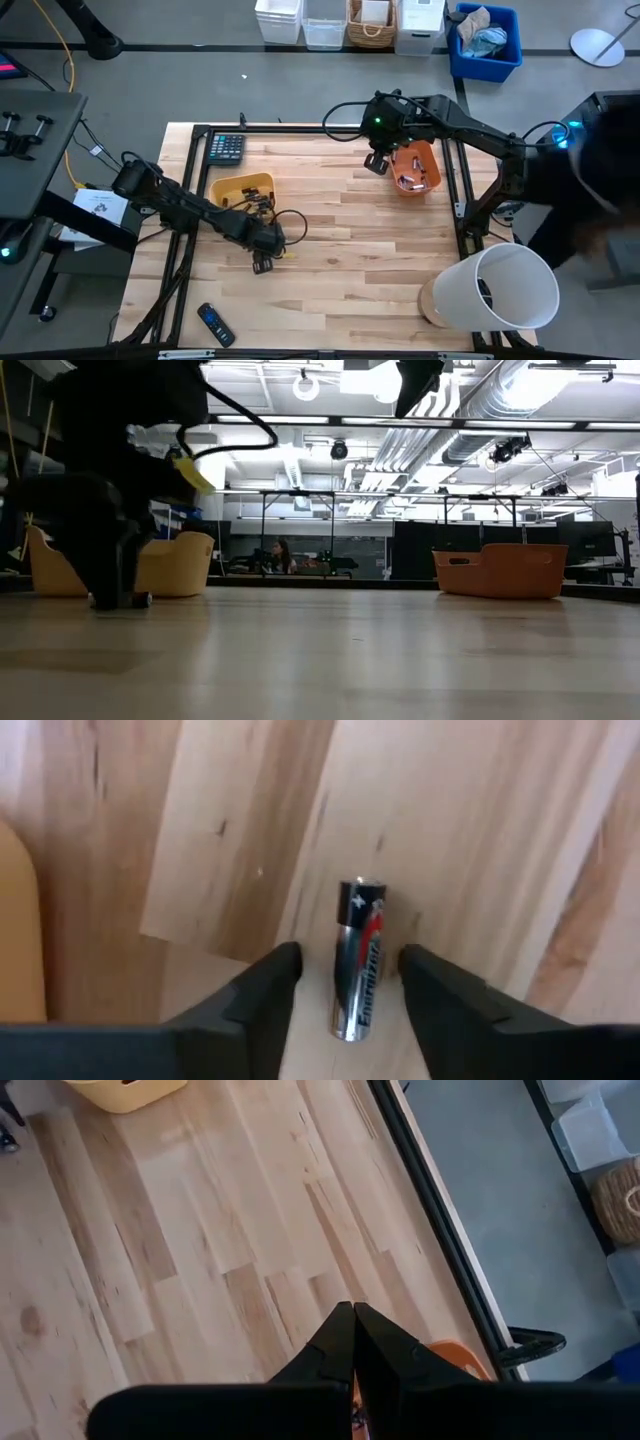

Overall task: Sort batteries
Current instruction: Put the silver battery into the orange bin

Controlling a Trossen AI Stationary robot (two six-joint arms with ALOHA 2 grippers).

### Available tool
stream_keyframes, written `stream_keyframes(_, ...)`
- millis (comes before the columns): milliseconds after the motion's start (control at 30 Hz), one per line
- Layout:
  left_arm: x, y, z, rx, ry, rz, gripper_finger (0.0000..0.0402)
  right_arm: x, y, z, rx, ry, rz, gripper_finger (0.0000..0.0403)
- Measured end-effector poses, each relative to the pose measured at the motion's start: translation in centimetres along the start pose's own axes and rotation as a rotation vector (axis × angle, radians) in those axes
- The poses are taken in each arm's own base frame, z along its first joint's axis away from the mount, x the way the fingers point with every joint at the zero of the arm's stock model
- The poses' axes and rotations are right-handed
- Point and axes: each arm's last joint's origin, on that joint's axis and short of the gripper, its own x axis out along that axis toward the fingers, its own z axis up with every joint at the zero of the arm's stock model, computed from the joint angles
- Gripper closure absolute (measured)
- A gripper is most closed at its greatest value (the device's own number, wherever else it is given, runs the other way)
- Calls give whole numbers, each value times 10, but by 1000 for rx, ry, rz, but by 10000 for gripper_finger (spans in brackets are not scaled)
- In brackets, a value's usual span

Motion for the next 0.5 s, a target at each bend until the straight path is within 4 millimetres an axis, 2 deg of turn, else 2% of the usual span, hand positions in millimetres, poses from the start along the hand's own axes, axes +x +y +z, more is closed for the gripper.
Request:
stream_keyframes(67,2,0,0,-16,24,-10,263,0,0,0,12,0,2,403)
stream_keyframes(167,-5,-1,4,-20,10,-34,357,0,2,0,11,-1,9,403)
stream_keyframes(200,-10,-4,7,-26,-4,-83,373,-1,3,0,7,-1,11,403)
stream_keyframes(267,-18,-5,13,-45,-40,-147,375,-1,7,0,-2,-3,20,403)
stream_keyframes(333,-39,-2,25,-63,-147,-198,375,-2,10,0,-17,-5,28,403)
stream_keyframes(400,-56,5,41,-97,-288,-214,375,-3,12,0,-23,-12,30,403)
stream_keyframes(500,-68,24,59,-142,-425,-193,375,-7,11,1,-13,-44,10,403)
